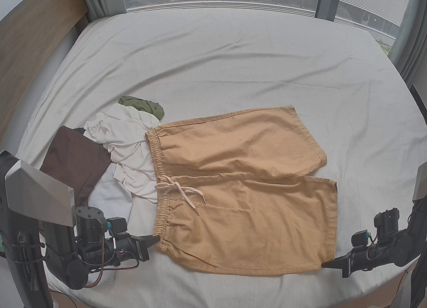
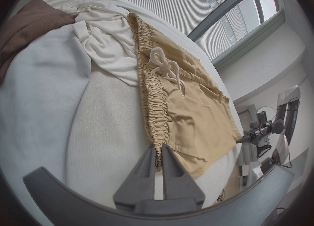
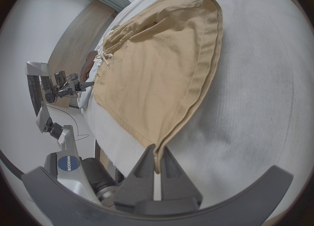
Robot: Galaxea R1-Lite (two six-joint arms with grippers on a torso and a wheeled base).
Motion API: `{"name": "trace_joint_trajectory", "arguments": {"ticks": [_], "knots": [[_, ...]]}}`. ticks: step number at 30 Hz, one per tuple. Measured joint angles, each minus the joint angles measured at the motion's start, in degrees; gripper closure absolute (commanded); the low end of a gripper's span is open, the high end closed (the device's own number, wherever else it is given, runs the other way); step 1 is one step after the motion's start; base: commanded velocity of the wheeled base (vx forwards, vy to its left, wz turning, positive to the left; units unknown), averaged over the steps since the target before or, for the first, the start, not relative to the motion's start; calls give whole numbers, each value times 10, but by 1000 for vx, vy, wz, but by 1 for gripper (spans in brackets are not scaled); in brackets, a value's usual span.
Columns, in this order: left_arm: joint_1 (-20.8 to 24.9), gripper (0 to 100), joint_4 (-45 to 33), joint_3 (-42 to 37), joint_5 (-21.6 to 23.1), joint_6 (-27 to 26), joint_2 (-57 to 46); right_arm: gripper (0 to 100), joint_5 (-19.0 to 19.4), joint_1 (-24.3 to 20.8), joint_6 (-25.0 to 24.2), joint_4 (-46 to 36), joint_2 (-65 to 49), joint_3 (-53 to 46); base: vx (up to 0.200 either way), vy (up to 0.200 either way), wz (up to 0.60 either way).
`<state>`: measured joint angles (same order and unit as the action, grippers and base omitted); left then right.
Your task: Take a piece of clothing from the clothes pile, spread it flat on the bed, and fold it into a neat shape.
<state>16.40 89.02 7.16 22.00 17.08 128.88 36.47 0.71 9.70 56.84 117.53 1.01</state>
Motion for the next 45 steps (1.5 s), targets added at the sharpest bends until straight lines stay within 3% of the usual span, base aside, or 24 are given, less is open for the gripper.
{"name": "trace_joint_trajectory", "arguments": {"ticks": [4,16,23,33,39,45], "knots": [[-2,100,0,-42,25,-4,-17,100,-1,0,7,-39,-33,0,0,0,0],[-4,100,-12,-61,28,-28,-30,100,-3,1,28,-85,-62,0,0,0,0],[-2,100,-46,-61,29,-56,-33,100,-3,1,33,-93,-65,0,0,0,0],[-5,100,-1,-51,39,-39,-34,100,5,6,27,-49,-85,0,0,0,0],[-2,100,-1,-18,36,14,-51,100,20,7,-8,5,-101,12,0,0,0],[0,100,-1,9,34,54,-83,100,22,3,-79,86,-111,26,0,0,0]]}}
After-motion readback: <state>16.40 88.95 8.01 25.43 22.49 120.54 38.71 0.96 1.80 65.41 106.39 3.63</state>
